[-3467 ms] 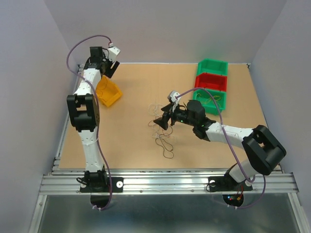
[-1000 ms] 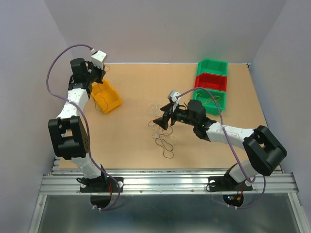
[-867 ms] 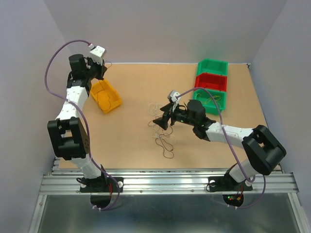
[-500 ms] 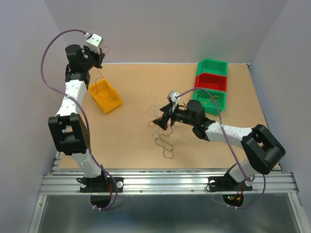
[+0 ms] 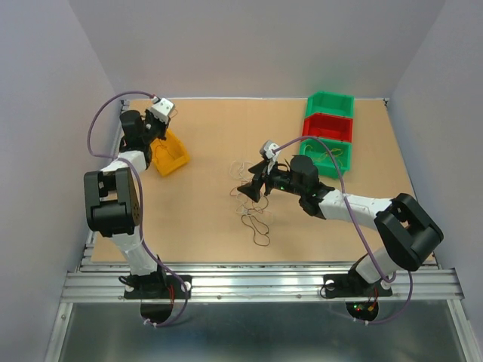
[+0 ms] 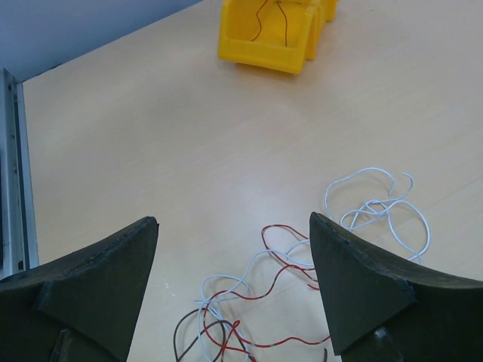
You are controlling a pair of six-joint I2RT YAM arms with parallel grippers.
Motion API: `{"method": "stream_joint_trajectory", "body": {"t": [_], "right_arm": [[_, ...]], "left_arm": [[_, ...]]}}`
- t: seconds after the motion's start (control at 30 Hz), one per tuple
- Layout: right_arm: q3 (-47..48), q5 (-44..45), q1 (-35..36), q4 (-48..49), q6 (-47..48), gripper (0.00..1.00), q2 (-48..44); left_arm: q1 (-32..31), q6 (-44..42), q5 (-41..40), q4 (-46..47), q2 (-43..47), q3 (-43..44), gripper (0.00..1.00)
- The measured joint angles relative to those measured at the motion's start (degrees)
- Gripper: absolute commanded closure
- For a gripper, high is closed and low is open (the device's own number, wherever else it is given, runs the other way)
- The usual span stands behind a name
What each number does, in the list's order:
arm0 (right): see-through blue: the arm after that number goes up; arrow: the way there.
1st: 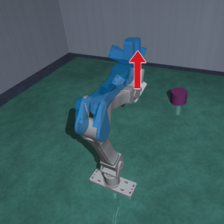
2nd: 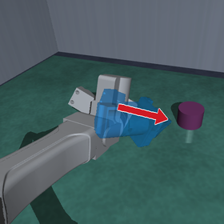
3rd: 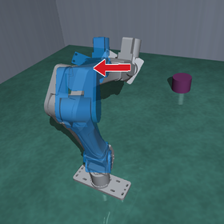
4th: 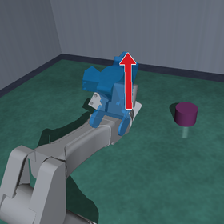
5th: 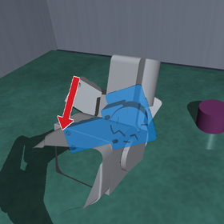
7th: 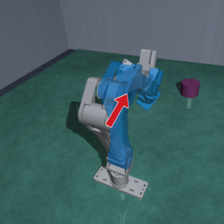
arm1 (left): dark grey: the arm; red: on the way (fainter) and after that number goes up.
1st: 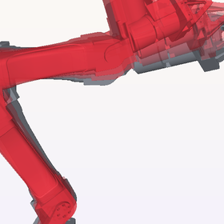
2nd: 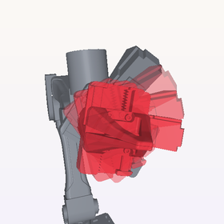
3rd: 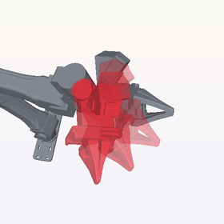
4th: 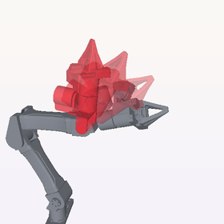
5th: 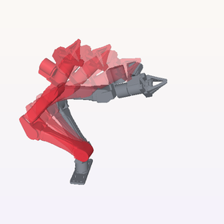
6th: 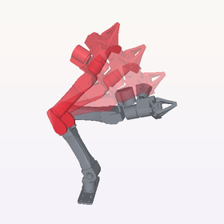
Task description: Untangle the cables
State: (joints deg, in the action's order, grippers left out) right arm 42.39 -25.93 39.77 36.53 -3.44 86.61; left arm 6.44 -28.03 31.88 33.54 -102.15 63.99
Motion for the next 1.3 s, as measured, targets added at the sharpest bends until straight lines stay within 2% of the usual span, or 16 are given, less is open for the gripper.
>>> {"method": "stream_joint_trajectory", "body": {"t": [0.3, 0.47, 0.57, 0.67, 0.83, 1.13, 1.3], "right_arm": [[0.04, -0.39, 0.0, 0.07, -0.26, 0.14, 0.39], [0.83, -1.11, 0.0, 0.15, -0.83, 0.14, 1.29], [1.18, -1.49, 0.0, 0.33, -1.09, 0.14, 1.62], [1.18, -1.55, 0.0, 0.37, -1.29, 0.14, 1.64], [1.18, -1.55, 0.0, 0.37, -1.31, 0.14, 1.64], [1.4, -1.84, 0.0, 0.35, -1.4, 0.14, 2.16], [1.42, -2.14, 0.0, 0.37, -1.49, 0.14, 2.19]], "left_arm": [[1.99, -5.53, 3.48, 6.56, 5.2, -13.42, 1.0], [3.06, -6.82, 4.61, 7.8, 8.02, -17.51, 1.0], [3.13, -8.92, 4.74, 4.09, 8.15, -16.09, 1.0], [3.17, -13.46, 4.63, -5.86, 7.21, -10.23, 1.0], [3.19, -19.89, 2.67, -15.3, 6.12, -5.25, 1.0], [3.32, -28.74, -1.46, -32.13, -4.22, 3.45, 1.0], [3.32, -30.01, -3.39, -38.45, -9.75, 9.84, 0.99]]}}
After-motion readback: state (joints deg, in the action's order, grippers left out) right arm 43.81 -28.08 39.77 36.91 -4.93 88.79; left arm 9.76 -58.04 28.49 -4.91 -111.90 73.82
